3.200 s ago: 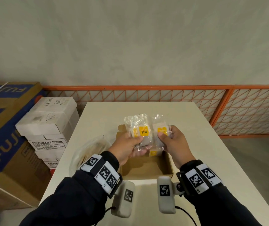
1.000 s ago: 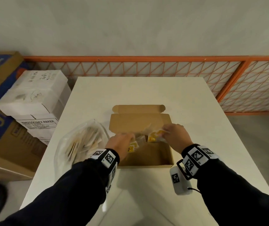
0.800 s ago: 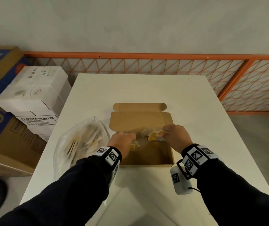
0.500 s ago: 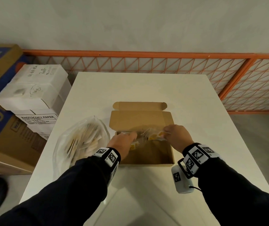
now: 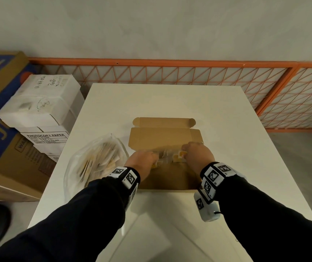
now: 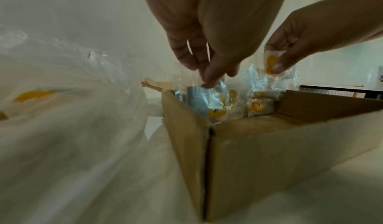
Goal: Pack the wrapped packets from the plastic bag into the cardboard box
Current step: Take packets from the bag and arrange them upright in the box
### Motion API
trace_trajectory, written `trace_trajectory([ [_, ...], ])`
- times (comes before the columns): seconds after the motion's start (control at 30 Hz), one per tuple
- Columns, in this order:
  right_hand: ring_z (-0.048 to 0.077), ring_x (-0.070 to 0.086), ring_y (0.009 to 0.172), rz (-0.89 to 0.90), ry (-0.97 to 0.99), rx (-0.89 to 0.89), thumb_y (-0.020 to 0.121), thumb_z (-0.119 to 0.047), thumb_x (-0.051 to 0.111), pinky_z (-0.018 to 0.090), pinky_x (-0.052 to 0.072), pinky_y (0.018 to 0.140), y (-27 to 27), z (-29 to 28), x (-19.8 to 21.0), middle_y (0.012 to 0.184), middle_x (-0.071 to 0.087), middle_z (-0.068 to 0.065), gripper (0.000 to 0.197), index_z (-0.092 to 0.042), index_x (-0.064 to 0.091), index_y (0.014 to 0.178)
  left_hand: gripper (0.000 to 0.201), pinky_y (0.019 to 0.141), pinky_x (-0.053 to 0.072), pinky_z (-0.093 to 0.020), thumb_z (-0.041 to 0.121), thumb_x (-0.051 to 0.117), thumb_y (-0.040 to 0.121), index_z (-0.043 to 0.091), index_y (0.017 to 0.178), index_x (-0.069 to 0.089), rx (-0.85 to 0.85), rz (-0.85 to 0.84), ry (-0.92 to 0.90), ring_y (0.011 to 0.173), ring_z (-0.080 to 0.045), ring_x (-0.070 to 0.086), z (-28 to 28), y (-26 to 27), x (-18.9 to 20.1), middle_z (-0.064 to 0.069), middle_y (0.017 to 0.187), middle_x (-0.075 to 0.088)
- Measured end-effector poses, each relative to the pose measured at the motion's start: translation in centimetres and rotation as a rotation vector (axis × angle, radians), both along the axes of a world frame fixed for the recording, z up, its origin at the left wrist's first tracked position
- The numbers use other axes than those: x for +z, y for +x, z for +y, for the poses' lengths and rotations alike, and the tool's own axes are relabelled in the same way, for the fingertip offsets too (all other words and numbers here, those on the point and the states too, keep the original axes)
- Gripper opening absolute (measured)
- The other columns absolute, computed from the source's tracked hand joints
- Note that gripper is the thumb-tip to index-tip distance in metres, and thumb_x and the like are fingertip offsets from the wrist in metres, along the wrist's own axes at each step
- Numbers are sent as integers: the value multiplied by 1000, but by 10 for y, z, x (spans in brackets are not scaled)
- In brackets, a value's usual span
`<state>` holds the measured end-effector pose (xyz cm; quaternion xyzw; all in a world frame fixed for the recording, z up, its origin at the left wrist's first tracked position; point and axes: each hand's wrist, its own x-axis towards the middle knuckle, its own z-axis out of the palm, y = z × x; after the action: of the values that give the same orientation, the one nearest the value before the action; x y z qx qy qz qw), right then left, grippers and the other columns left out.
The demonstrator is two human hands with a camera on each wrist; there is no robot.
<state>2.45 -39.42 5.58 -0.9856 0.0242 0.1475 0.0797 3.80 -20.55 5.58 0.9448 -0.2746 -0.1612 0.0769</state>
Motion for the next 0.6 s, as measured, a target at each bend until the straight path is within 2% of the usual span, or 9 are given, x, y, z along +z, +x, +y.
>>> trace_trajectory([
  [0.17,31,50,119,64,-88,74,93,-4,39,36,47,93,-2,5,-4,121,58,11,31,-11,55,118,26,83,45,-31,-4,41,84,11,96,59,-46,-48,73,97,-26,55,-2,0,3,-7,107,60],
  [0.27,29,56,113,71,-102,86,92,-1,38,37,47,97,-5,6,-6,118,60,10,33,-12,56,117,25,83,45,-33,-5,42,85,10,98,58,-60,-51,121,98,-26,56,-3,1,2,-8,107,61],
  [0.37,28,57,110,46,-147,116,93,-2,39,37,49,93,-4,5,-6,115,61,9,29,-11,57,113,25,79,44,-31,-1,40,89,7,103,58,-43,-43,109,97,-28,59,-3,1,7,-10,103,62],
  [0.43,28,56,110,20,-177,145,94,-4,40,36,49,91,-3,3,-5,113,61,9,25,-10,57,111,22,70,40,-29,1,38,90,6,99,58,-39,-51,79,90,-29,59,-3,2,11,-11,90,58],
  [0.5,28,53,114,12,-184,158,96,-9,42,36,49,90,-1,2,-4,115,60,10,23,-10,57,113,20,64,34,-26,2,36,90,9,89,55,-46,-56,72,76,-25,51,-2,3,13,-6,80,49],
  [0.53,28,52,115,13,-182,157,97,-11,41,36,49,90,0,2,-4,115,60,10,23,-10,56,115,20,64,34,-26,2,36,90,10,87,55,-55,-54,86,74,-23,48,-2,3,13,-5,79,48],
  [0.6,28,51,117,19,-173,140,98,-12,39,36,48,91,0,2,-3,117,60,11,25,-10,56,116,21,68,40,-29,2,37,91,7,93,57,-83,-50,127,78,-24,52,-3,3,15,-9,83,54],
])
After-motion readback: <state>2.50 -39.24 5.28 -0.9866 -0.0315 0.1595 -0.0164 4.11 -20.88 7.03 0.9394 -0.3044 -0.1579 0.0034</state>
